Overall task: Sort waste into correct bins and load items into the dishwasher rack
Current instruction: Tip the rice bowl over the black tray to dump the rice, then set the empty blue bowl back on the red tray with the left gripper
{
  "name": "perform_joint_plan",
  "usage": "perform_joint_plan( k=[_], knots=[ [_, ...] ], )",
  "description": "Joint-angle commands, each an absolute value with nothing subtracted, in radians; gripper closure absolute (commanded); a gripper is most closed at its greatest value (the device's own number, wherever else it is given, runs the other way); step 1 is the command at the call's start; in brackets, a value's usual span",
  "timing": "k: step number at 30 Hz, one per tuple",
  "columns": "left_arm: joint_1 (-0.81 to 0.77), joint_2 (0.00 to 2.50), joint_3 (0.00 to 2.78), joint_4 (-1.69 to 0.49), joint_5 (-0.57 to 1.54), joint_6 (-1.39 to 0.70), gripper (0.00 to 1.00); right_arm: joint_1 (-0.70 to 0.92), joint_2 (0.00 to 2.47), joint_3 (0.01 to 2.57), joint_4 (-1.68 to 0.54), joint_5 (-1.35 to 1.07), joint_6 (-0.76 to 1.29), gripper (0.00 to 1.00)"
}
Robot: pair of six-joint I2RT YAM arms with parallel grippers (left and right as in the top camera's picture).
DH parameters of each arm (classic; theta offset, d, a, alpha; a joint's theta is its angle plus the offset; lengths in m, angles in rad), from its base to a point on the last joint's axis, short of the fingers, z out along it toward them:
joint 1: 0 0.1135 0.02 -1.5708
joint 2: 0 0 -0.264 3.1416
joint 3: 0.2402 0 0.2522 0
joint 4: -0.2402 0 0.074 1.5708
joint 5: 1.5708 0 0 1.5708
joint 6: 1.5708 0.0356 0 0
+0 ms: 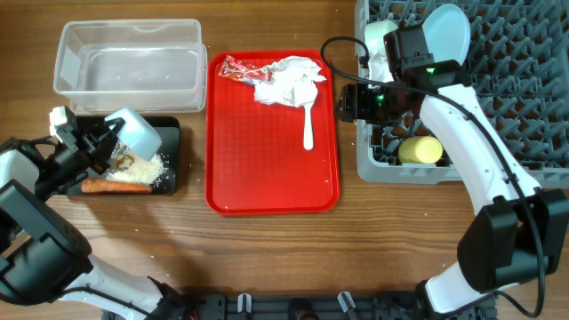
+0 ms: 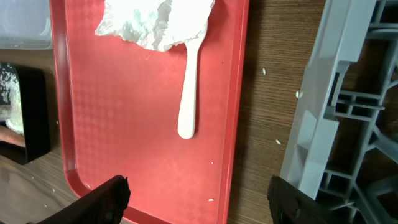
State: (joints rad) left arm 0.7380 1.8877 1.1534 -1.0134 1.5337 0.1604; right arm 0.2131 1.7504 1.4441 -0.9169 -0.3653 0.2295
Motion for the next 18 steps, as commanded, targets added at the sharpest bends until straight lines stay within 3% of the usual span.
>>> perform_joint_plan(
  k=[1,18],
  knots=[
    [0.743,1.897,1.144,-1.01,1.576,0.176,0.96,0.216,1.725,1.447,-0.917,-0.356,0.21,0.26],
    [0.741,1.872,1.149,-0.965,1.576,0.181,0.96,0.216,1.725,1.447,-0.91,-0.356,0.21,0.26]
  ],
)
